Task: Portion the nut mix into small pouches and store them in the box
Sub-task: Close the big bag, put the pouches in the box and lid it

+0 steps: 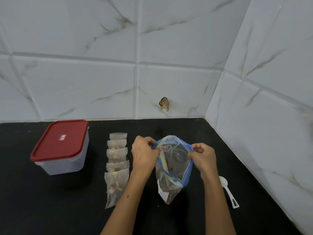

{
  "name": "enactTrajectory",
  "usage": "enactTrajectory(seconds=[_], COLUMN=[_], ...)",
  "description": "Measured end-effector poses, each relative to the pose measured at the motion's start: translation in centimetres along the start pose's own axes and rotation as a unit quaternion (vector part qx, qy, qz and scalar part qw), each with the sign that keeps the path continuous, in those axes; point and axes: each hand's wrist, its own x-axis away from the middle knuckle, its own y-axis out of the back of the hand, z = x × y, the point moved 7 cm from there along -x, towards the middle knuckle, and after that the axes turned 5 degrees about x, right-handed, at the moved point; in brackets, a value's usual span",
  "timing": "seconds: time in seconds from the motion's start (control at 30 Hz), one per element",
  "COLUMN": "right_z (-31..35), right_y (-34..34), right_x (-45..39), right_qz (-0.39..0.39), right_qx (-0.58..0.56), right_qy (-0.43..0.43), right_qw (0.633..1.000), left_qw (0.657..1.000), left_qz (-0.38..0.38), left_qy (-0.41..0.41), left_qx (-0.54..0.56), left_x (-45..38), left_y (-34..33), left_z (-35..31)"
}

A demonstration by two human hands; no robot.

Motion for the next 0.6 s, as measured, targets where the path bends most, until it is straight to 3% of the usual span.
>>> enactTrajectory(seconds=[0.07,0.13,0.27,0.37,0.47,0.6], right_z=[-0.3,-0.2,0.4,0.5,0.6,1.4], right_y=[-1.0,-1.4,-1.5,-1.8,-1.6,-0.2], right_x=[-0.2,-0.2,-0.9,-1.2,-1.3,-1.4], right_qz=[0.090,0.128,0.106,0.108,0.090,-0.033], right_qx=[-0.034,-0.029,-0.038,-0.101,-0.115,-0.030], right_qy=[-0.049,-0.077,-0.074,-0.075,-0.075,0.028], right_qw=[0.994,0.988,0.991,0.986,0.986,0.999], left_qw=[1.000,1.000,0.998,0.988,0.985,0.991], left_qz=[0.000,0.000,0.009,0.063,0.082,0.085], left_qy=[-0.004,-0.016,-0.028,0.005,0.022,0.007], left_qx=[0.001,0.001,0.054,0.140,0.148,0.104], left_x=[0.0,0.1,0.2,0.0,-0.3,-0.4], left_y=[-0.1,-0.3,-0.4,-1.0,-1.2,-1.1], left_z=[0.0,-0.3,-1.1,-1.0,-0.5,-0.2])
